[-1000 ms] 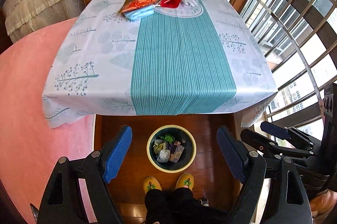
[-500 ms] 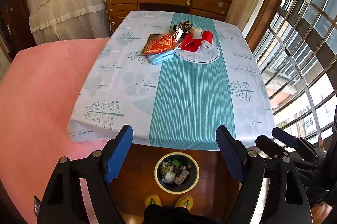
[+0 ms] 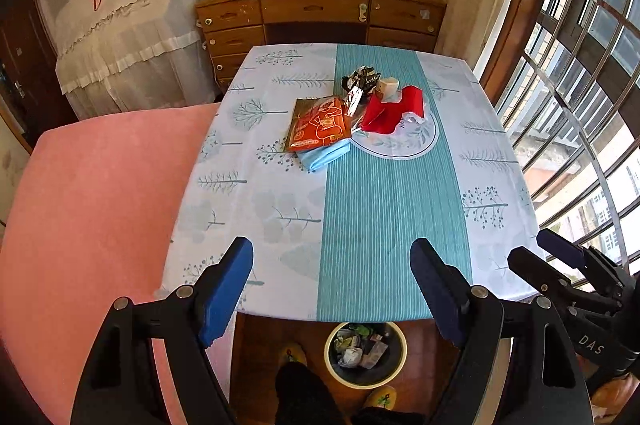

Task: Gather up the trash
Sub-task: 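Raise both tools and reach toward the orange packets and blue mask, then grasp the orange snack packet with the left tool while the right tool grasps the blue mask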

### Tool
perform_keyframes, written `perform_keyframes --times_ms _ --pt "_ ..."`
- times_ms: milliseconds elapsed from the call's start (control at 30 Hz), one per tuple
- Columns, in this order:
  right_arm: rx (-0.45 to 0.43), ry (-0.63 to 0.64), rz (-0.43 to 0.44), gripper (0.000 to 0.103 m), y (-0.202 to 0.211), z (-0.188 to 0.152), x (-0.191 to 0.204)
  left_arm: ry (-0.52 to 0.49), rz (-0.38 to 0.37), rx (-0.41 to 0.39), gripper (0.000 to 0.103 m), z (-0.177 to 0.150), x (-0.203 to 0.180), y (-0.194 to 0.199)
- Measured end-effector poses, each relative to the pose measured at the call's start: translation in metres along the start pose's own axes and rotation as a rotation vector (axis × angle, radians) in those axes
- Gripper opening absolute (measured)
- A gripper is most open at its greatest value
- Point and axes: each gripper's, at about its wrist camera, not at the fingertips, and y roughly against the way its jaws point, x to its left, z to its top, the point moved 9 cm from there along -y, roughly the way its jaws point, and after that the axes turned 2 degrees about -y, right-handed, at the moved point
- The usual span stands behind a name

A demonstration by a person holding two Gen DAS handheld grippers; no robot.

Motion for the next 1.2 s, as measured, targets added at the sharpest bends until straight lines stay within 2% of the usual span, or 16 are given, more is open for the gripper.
perform_keyframes --times_ms 167,333,533,700,867,1033,1133,1200 --pt "-0.007 -0.044 -0.051 0.062 -0.038 0.028 0.0 -0.054 -0.063 0.04 0.082 0.052 0.011 -0.048" --pt "0.014 -0.146 -0.124 0.06 -0.094 0.049 -0.008 -0.157 -0.132 0.146 0.082 0.108 0.012 -0.129" --pt "0.077 -0.271 -0.21 0.055 -0.171 0.057 -0.017 -0.29 -0.143 0.265 0.082 0.156 0.005 -0.236" --pt "0.099 -0.368 -0.253 0.054 -0.221 0.06 -0.025 -0.386 -0.105 0.344 0.082 0.172 -0.008 -0.318" --pt "0.111 -0.391 -0.289 0.054 -0.255 0.068 -0.033 -0.397 -0.11 0.405 0.082 0.178 -0.015 -0.37" --pt "0.102 -0.422 -0.301 0.054 -0.273 0.076 -0.038 -0.349 -0.146 0.445 0.071 0.182 -0.013 -0.401" --pt "0.102 -0.437 -0.299 0.054 -0.279 0.077 -0.037 -0.354 -0.136 0.434 0.064 0.185 -0.008 -0.41" --pt "0.11 -0.441 -0.296 0.054 -0.284 0.075 -0.035 -0.353 -0.142 0.451 0.063 0.183 -0.005 -0.416"
